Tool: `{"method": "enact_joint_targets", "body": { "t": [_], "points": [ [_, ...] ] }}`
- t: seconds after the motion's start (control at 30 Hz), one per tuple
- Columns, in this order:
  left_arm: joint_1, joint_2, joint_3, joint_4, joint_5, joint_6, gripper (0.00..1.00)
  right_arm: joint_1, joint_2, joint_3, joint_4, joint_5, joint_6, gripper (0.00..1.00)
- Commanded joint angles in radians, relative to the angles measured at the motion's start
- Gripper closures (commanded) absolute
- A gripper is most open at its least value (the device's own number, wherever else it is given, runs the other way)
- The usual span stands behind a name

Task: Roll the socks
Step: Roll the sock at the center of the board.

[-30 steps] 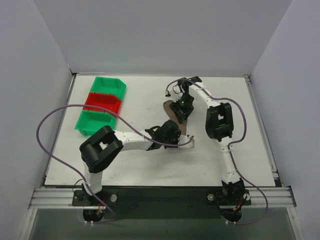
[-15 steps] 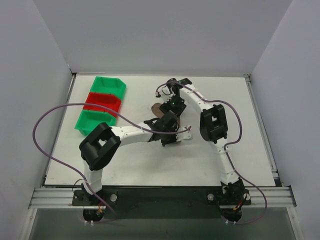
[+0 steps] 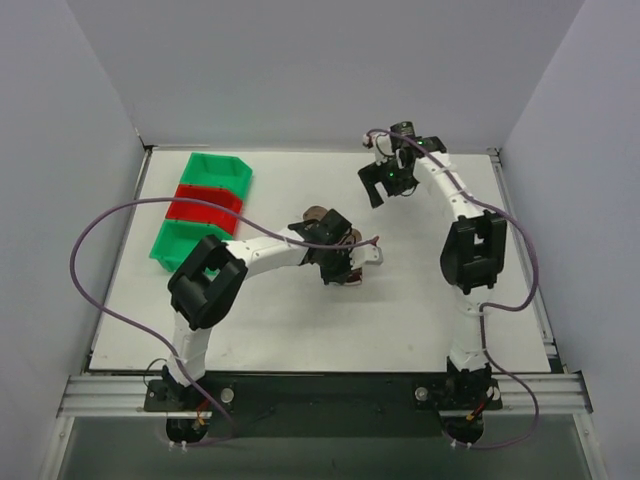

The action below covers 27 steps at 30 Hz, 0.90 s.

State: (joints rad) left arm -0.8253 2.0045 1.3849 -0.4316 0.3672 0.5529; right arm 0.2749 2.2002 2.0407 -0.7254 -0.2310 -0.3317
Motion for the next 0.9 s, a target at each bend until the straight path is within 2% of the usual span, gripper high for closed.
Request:
{"method": "enact_joint_targets", "body": {
  "t": [0.0, 0.17, 0.3, 0.63, 0.77, 0.87],
  "points": [
    [0.005, 0.089, 0.071, -0.157, 0.036, -0.019, 1.00, -0.057, -0.245, -0.213, 0.105, 0.088, 0.105, 0.13],
    [0.011, 0.170, 0.175, -0.263, 0.078, -0.018, 1.00, -0.094, -0.486, -0.572, 0.280, 0.055, 0.048, 0.14],
    [0.023, 0.238, 0.287, -0.332, 0.102, -0.016, 1.00, -0.126, -0.612, -0.758, 0.337, -0.001, -0.015, 0.15],
    [0.046, 0.361, 0.454, -0.484, 0.190, -0.053, 1.00, -0.160, -0.965, -1.140, 0.409, -0.151, -0.334, 0.26],
    [0.063, 0.457, 0.606, -0.606, 0.223, -0.065, 1.00, -0.143, -1.114, -1.292, 0.440, -0.175, -0.466, 0.27],
    [0.080, 0.500, 0.663, -0.651, 0.245, -0.080, 1.00, -0.111, -1.177, -1.385, 0.474, -0.171, -0.524, 0.27]
  ]
}}
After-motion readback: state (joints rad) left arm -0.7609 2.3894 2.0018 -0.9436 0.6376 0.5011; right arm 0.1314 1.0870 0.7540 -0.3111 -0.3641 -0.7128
